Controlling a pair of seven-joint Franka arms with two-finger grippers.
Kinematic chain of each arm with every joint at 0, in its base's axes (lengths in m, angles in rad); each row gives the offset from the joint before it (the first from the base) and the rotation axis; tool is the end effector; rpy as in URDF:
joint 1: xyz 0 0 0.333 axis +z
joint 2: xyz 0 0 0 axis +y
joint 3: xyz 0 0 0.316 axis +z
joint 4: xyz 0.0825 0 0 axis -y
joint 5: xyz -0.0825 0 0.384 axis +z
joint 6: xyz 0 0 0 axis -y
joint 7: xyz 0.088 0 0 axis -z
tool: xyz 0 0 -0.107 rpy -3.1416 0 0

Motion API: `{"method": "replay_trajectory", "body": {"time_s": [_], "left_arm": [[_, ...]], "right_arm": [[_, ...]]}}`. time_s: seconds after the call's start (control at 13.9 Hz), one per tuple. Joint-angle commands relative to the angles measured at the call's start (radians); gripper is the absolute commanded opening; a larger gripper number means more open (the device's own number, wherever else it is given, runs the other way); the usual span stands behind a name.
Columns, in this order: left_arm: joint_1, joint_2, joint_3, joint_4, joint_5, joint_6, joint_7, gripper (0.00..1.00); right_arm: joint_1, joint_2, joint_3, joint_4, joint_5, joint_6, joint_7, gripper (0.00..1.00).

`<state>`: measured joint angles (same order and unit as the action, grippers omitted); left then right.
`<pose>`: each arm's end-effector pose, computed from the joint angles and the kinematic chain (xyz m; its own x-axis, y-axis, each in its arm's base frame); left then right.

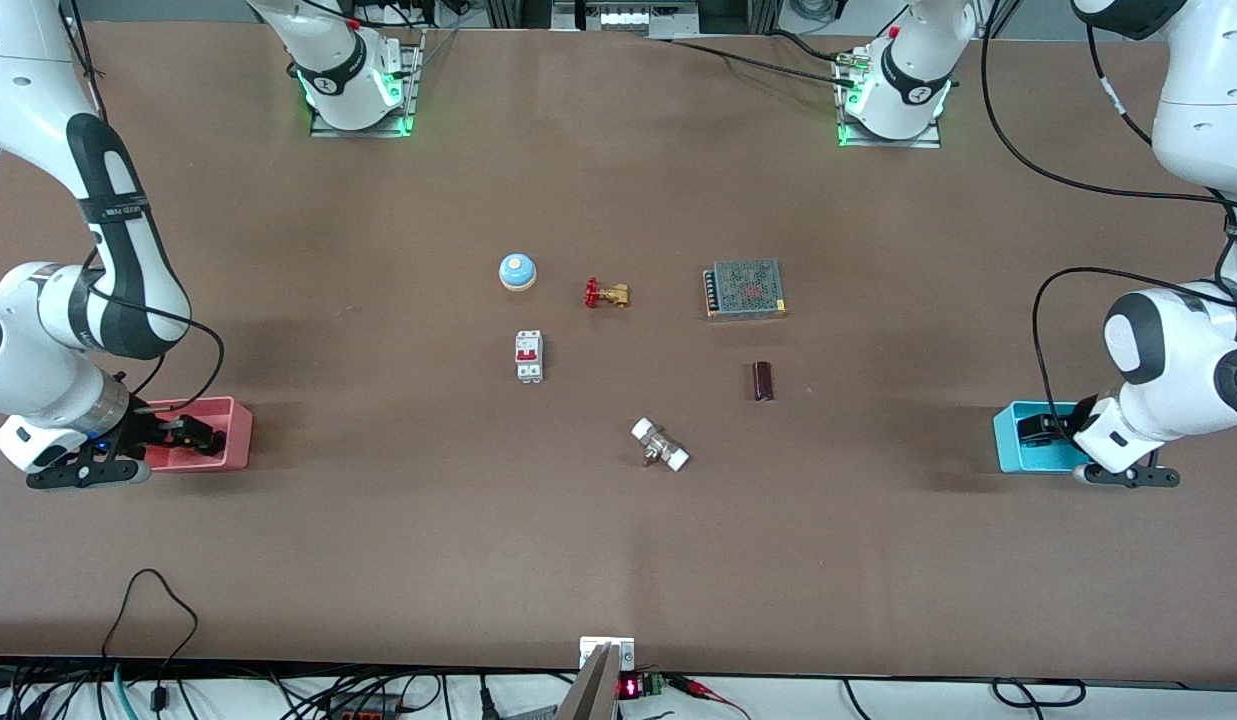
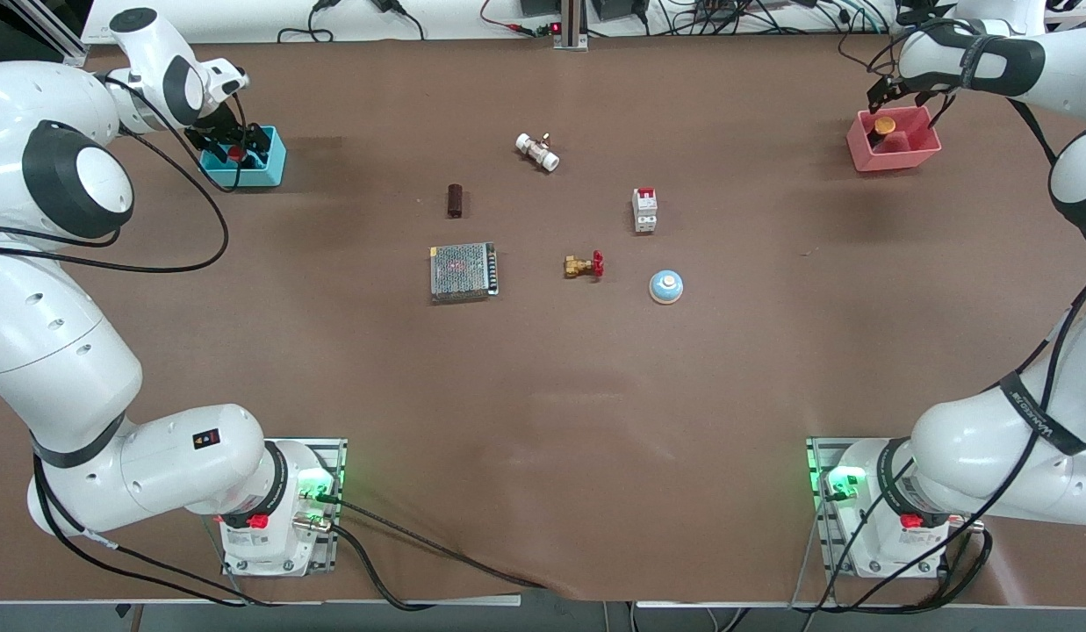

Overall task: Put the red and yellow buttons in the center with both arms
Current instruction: 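Grasp the yellow button with the right gripper while the left gripper grasps the red button, then carry the yellow button toward the breaker while the left gripper carries the red button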

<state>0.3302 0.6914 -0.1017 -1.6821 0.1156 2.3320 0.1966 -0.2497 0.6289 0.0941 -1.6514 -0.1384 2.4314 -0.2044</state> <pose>0.6555 0.1615 0.1964 0.9989 -0.0272 -0.0393 -0.0276 -0.9996 -0.0084 0.6910 -0.1175 0.2615 0.9819 0.1286 0.1393 0.1183 -0.9898 0.0799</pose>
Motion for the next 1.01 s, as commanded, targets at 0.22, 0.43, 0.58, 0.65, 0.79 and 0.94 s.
{"method": "replay_trajectory", "body": {"time_s": [0.22, 0.43, 0.58, 0.65, 0.79, 0.94], "left_arm": [[0.01, -0.01, -0.01, -0.01, 0.001, 0.007, 0.029, 0.25], [0.009, -0.033, -0.009, 0.019, 0.004, -0.002, 0.049, 0.23], [0.0, -0.065, -0.012, 0.08, 0.01, -0.101, 0.055, 0.23], [-0.003, -0.07, -0.015, 0.132, 0.012, -0.182, 0.055, 0.23], [-0.019, -0.072, -0.038, 0.227, 0.012, -0.317, 0.043, 0.23], [-0.06, -0.099, -0.065, 0.229, 0.01, -0.399, -0.035, 0.24]], "right_arm": [[-0.011, 0.008, 0.012, -0.022, -0.017, 0.021, -0.009, 1.0], [-0.011, 0.011, 0.012, -0.038, -0.018, 0.021, -0.015, 1.0], [-0.011, 0.012, 0.012, -0.039, -0.02, 0.02, -0.023, 1.0], [-0.013, 0.017, 0.012, -0.042, -0.02, 0.021, -0.035, 0.93], [-0.013, 0.017, 0.012, -0.045, -0.018, 0.021, -0.05, 0.81], [-0.013, 0.017, 0.012, -0.045, -0.02, 0.021, -0.078, 0.66]]}}
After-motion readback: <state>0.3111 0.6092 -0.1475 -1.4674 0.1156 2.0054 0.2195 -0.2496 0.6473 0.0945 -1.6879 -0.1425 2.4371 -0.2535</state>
